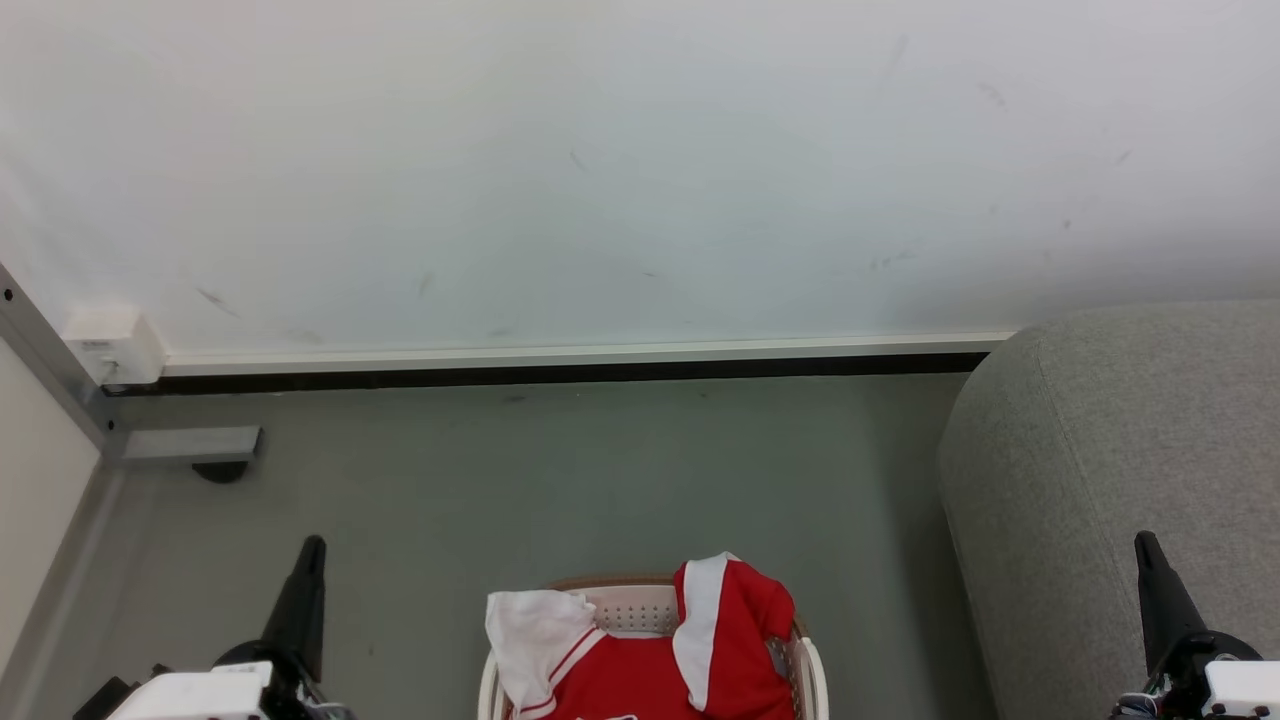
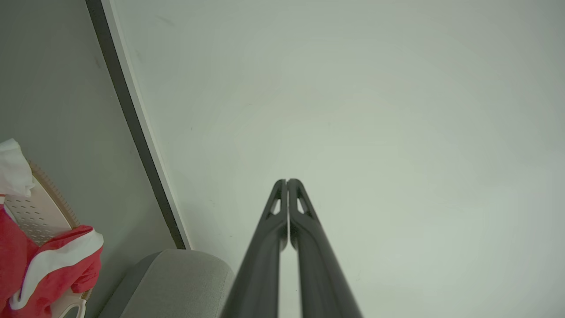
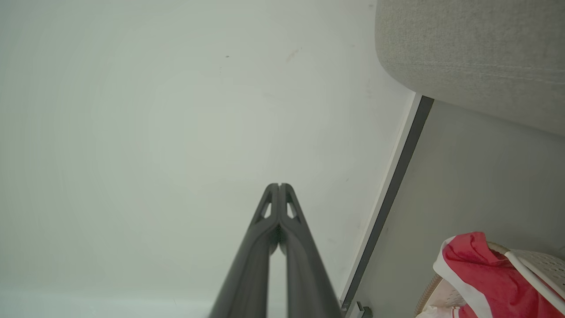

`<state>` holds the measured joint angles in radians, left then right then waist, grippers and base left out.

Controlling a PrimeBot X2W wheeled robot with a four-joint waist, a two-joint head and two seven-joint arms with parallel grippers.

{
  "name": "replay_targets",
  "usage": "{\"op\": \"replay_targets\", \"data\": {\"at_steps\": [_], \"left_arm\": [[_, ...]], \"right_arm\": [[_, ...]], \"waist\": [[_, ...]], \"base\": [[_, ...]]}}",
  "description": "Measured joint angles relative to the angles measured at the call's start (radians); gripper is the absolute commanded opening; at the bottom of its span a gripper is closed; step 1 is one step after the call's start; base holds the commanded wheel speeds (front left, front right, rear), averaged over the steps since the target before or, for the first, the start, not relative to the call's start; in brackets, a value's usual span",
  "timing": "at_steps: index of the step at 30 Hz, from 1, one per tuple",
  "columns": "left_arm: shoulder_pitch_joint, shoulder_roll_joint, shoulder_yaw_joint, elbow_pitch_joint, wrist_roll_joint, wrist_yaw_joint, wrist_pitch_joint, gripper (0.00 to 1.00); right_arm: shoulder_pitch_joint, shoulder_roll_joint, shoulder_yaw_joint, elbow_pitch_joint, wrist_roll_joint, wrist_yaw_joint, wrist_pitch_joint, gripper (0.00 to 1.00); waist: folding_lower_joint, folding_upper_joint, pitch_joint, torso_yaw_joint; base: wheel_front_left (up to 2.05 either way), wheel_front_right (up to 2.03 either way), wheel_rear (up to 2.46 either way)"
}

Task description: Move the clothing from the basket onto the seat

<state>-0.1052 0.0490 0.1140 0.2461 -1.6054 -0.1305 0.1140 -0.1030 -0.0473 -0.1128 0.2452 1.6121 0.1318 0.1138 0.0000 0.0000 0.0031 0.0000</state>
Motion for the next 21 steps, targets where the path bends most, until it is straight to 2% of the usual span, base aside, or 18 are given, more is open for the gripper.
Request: {"op": "replay_targets", "data": {"at_steps": [6,7,8,9,10,16,21], "left_arm": [[0.000,0.000,0.000,0.000,0.000,0.000,0.000,0.00],[0.000,0.000,0.000,0.000,0.000,0.000,0.000,1.00],[0.002,-0.001,0.000,0.005,0.001,0.000,-0.001,0.00],[0.009,-0.003,-0.001,0.013,0.001,0.000,-0.001,0.00],[0.018,-0.005,-0.002,0.021,0.001,0.000,-0.001,1.00],[0.034,-0.008,-0.018,0.030,0.024,0.001,-0.026,1.00],[0.034,-0.008,-0.023,0.017,0.096,0.005,-0.049,1.00]], "right_arm": [[0.000,0.000,0.000,0.000,0.000,0.000,0.000,0.00],[0.000,0.000,0.000,0.000,0.000,0.000,0.000,1.00],[0.003,0.002,0.001,0.005,0.000,0.000,-0.001,0.00],[0.009,0.005,0.001,0.014,0.000,0.000,-0.001,0.00],[0.017,0.009,0.002,0.023,0.000,0.000,-0.001,1.00],[0.034,0.015,0.014,0.029,-0.031,0.000,-0.025,1.00],[0.036,0.014,0.027,0.010,-0.148,0.000,-0.047,1.00]], "waist": [[0.0000,0.0000,0.000,0.000],[0.0000,0.0000,0.000,0.000],[0.0000,0.0000,0.000,0.000],[0.0000,0.0000,0.000,0.000],[0.0000,0.0000,0.000,0.000],[0.0000,0.0000,0.000,0.000],[0.0000,0.0000,0.002,0.000]], "base": [[0.00,0.00,0.00],[0.00,0.00,0.00],[0.00,0.00,0.00],[0.00,0.00,0.00],[0.00,0.00,0.00],[0.00,0.00,0.00],[0.00,0.00,0.00]]}}
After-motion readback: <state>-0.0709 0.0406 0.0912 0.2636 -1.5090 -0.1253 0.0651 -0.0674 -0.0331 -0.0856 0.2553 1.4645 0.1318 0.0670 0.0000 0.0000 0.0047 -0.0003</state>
